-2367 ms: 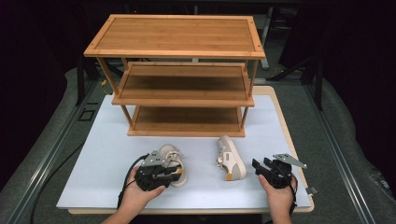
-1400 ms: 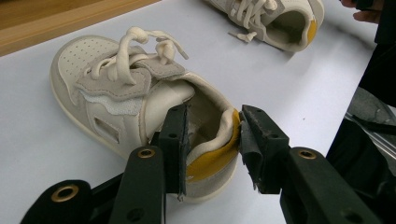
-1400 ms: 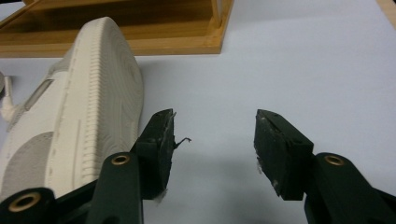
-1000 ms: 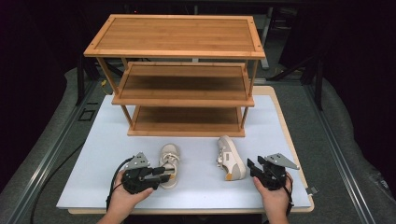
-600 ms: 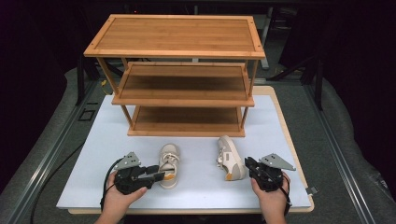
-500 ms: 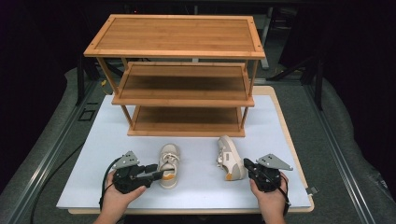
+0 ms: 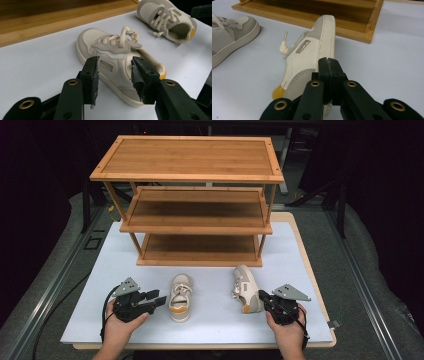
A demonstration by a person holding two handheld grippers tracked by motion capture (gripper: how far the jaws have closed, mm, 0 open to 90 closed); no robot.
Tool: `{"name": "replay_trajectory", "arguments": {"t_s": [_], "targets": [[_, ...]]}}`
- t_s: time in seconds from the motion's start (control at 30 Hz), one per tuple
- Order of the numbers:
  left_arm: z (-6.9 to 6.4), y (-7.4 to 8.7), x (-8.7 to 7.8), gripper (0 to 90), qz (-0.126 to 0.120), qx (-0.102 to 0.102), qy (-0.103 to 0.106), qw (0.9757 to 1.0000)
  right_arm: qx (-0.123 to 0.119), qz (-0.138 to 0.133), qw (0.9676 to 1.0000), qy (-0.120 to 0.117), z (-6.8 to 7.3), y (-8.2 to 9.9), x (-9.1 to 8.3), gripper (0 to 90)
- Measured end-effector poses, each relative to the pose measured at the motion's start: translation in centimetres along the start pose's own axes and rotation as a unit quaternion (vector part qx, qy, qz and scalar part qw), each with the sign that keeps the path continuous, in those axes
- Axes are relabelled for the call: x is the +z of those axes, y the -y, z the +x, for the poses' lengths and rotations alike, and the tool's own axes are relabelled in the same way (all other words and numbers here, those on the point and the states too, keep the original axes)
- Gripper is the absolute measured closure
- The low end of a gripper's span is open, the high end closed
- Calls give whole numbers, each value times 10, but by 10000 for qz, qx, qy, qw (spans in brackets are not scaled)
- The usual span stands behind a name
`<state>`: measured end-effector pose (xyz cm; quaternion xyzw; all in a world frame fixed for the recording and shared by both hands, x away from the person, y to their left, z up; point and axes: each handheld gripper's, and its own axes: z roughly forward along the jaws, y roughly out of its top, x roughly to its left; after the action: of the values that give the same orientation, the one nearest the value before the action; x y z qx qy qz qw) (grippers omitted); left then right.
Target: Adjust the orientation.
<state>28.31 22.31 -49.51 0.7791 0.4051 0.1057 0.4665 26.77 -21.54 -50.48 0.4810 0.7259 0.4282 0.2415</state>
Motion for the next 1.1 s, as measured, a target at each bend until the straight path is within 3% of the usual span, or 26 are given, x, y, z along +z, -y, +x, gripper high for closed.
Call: {"name": "replay_trajectory", "arguments": {"t_s": [0.2, 0.43, 0.63, 0.7, 0.87, 1.0, 1.1], "targets": [[1, 1, 2, 567, 44, -19, 9, 10000, 197, -58, 9998, 16, -10, 3, -1, 899], [0, 2, 4, 564, 98, -34, 44, 9999, 354, -44, 9990, 284, -22, 6, 0, 895], [0, 2, 4, 564, 127, -20, 45, 9999, 746, 171, 9961, 431, -40, 14, 4, 886], [0, 3, 5, 563, 136, -32, 46, 9999, 776, 311, 9955, 454, -43, 17, 8, 878], [0, 3, 5, 556, 115, -27, 58, 9999, 906, 374, 9941, 468, -47, 19, 10, 799], [-1, 4, 5, 547, 93, -67, 52, 9999, 999, 311, 9927, 603, -47, 18, 7, 697], [-1, 3, 5, 544, 78, -61, 48, 9999, 1044, 172, 9921, 667, -47, 17, 3, 675]]}}
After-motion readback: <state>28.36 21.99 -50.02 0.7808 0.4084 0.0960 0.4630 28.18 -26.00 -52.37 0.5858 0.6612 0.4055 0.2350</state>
